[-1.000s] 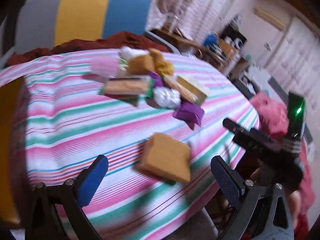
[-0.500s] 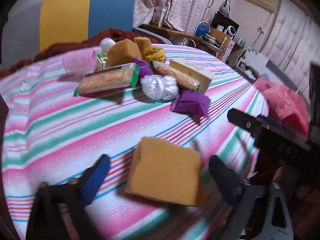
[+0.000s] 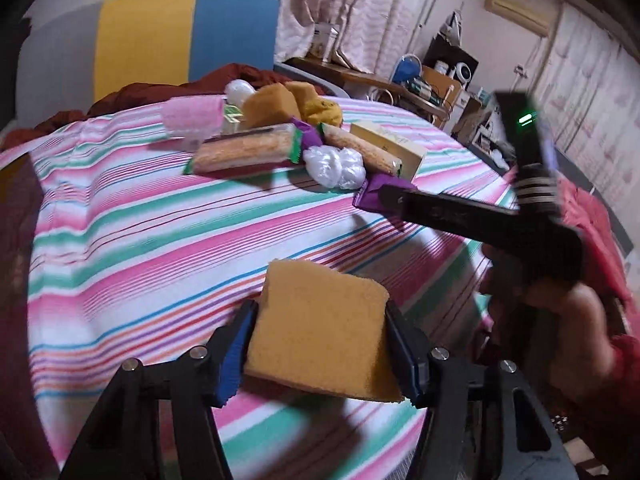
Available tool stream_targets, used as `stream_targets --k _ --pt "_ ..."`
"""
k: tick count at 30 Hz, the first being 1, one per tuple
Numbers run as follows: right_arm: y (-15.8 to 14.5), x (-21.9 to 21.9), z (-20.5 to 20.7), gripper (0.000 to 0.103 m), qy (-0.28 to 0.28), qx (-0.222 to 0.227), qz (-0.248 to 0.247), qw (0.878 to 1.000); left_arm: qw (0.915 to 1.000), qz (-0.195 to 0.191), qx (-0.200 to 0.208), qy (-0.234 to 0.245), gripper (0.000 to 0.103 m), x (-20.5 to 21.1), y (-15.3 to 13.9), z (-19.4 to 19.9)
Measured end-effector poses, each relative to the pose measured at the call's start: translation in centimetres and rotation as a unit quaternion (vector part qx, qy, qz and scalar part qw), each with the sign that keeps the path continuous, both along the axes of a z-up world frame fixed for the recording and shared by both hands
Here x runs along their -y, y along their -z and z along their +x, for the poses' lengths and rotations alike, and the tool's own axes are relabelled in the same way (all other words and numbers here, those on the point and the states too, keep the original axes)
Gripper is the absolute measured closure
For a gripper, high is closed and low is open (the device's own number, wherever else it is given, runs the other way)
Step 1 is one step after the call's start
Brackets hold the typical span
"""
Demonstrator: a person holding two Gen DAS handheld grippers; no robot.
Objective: Organize objects
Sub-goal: 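Grasp the orange sponge with the left gripper while the right grasps the purple packet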
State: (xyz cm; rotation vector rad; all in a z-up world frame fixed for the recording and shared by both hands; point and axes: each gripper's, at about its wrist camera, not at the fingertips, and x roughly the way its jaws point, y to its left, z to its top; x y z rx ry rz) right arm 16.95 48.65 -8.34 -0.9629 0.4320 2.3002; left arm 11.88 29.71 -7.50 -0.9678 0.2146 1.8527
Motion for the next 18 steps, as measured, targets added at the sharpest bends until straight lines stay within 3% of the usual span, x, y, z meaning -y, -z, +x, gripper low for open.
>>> stream_targets --k 7,18 --pt "0.9 -1.1 -2.0 0.019 -0.017 0.017 0.01 1.0 0.9994 0.027 -0.005 -0.022 0.041 3.1 -2.4 0.0" --pt "1.2 0.0 -2.6 0.056 -0.027 0.004 -0.013 1.0 0.9947 0.058 -0.013 -0.084 0.04 8.0 -4.8 -2.1"
